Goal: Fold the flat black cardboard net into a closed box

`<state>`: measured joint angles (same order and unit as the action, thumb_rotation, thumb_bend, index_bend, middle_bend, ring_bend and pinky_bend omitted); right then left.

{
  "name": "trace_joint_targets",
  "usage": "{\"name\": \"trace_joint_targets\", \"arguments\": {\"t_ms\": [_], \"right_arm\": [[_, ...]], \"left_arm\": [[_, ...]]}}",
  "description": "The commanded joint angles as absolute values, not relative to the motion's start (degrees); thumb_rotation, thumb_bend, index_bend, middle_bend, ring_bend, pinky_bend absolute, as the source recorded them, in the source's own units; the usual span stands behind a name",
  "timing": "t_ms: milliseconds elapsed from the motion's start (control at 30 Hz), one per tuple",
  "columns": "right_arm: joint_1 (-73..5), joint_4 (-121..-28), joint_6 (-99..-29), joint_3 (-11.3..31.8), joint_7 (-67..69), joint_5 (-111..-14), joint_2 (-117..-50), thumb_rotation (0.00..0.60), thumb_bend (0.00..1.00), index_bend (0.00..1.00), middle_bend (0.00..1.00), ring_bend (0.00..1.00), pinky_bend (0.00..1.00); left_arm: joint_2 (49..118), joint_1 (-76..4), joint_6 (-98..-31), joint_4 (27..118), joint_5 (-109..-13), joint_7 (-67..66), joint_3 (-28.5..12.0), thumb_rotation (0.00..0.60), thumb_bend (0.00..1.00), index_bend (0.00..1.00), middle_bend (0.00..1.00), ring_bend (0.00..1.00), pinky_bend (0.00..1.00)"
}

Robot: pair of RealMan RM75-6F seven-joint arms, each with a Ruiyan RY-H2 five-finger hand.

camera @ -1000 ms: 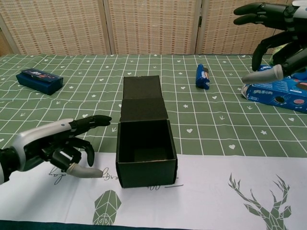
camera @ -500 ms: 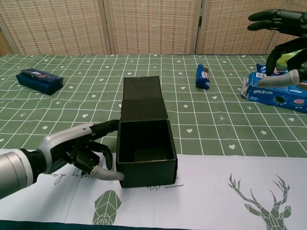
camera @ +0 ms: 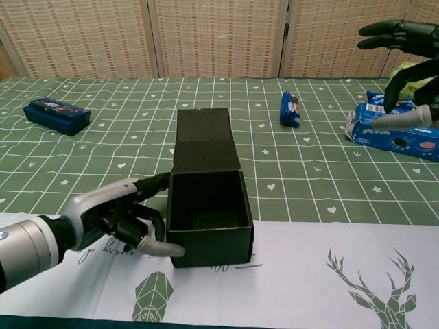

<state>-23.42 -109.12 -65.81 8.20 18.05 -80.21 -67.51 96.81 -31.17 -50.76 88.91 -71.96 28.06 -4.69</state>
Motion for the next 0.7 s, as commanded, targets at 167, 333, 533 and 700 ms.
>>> {"name": "trace_joint_targets", "arguments": {"t_ms": [167,333,533,700], "right_arm": [[-23.6,-108.8,-65.5,8.2,18.0,-79.7,-67.9,0.600,0.09,0.00,0.00,0.53,0.84],[-23.6,-108.3,-65.3,8.3,18.0,-78.4,-69.0,0.600,0.10,0.00,0.00,0.53,0.84],[-23.8,-106.9,-62.9,7.7,19.5,-75.4,-71.3,0.600,0.16,0.00,0.02,0.33,0.65],[-25.8,-105.1,-57.0,7.8,22.9,-72.8,-72.2,0.600,0.18,0.00,0.11,0.21,0.49]], "left_arm": [[97.5,-30.6,-50.9,87.9,-73.1,30.9,-5.1,0.600,0.07,0.04,0.06,0.58,0.80],[98.6,-30.0,-51.8,86.3,-74.8,33.4,-5.2,0.600,0.07,0.19,0.20,0.60,0.80],[99.0,-29.6,-53.2,84.5,-77.7,37.6,-5.3,0.600,0.07,0.29,0.32,0.61,0.81],[97.0,-29.7,-54.1,84.5,-81.1,41.8,-5.0,0.600,0.07,0.30,0.33,0.61,0.81]]}}
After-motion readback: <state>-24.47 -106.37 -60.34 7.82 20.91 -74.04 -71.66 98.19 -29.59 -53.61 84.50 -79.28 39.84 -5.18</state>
